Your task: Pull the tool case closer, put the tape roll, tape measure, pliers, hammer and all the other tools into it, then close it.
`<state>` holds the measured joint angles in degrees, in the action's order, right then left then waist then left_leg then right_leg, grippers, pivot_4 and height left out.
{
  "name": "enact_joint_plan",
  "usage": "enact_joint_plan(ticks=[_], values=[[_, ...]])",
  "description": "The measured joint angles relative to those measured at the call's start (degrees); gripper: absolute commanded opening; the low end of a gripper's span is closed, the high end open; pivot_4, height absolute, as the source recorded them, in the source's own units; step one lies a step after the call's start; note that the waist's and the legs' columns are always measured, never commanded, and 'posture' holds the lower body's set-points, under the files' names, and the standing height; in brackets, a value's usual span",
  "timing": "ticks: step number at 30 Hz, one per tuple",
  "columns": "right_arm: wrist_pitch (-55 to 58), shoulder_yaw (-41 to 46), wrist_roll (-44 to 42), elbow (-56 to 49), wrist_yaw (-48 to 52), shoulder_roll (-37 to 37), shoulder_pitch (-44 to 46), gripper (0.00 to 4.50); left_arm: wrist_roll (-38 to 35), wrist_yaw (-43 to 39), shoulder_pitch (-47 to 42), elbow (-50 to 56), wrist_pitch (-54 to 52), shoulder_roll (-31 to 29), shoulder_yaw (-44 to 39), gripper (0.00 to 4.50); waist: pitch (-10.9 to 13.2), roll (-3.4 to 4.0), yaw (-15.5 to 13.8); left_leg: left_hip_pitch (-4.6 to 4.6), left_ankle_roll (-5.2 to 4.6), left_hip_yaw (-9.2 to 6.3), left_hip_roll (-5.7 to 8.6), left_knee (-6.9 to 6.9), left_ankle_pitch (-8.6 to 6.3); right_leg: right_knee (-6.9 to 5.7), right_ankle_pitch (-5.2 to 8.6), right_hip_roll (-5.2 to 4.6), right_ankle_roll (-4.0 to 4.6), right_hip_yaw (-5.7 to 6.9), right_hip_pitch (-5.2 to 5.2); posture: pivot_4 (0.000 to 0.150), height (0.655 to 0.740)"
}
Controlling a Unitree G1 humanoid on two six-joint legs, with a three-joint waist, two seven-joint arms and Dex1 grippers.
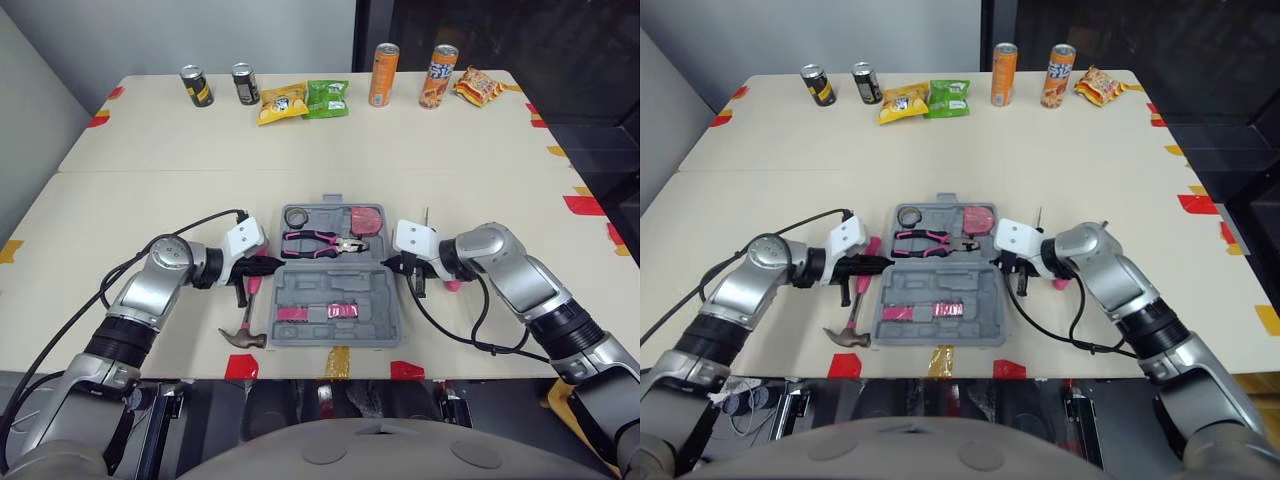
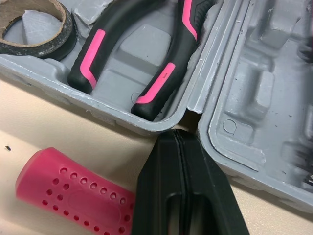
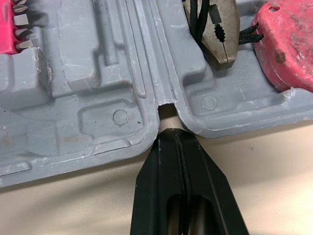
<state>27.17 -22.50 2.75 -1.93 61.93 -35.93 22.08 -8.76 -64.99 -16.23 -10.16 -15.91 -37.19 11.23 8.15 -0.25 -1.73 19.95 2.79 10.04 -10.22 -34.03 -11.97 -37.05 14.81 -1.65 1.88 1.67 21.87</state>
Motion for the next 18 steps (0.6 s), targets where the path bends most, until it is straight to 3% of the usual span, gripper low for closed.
enact_joint_plan(ticks=[9,12,18], values=[[1.4,2.6,-1.9,-3.4,-1.1,-2.4,-3.3,0.06,-2.9,-0.1,4.9,3.8,2.5,-1.4,-4.3,0.00,0.1,0.05,-0.7,0.16,0.01,0.05,0.01,0.17,0.00,0.46,0.00,0.00,-0.01,0.00,0.05,0.150,0.7400],[-0.1,6.5,-4.0,-4.8,-0.9,-6.2,-7.1,0.06,-5.3,-0.1,8.2,5.9,3.0,-2.1,-8.0,0.00,0.2,0.04,-1.2,0.23,0.02,0.08,0.04,0.26,-0.01,0.77,-0.03,-0.02,-0.06,0.00,0.04,0.150,0.7400],[-2.3,18.5,-13.9,-8.4,-0.9,-6.1,-14.6,0.06,-16.0,0.9,13.8,12.4,0.6,-0.8,-17.6,0.00,0.3,0.00,-1.4,0.22,0.02,0.14,0.04,0.53,-0.01,0.99,-0.05,0.00,-0.10,0.01,0.05,0.150,0.7400]])
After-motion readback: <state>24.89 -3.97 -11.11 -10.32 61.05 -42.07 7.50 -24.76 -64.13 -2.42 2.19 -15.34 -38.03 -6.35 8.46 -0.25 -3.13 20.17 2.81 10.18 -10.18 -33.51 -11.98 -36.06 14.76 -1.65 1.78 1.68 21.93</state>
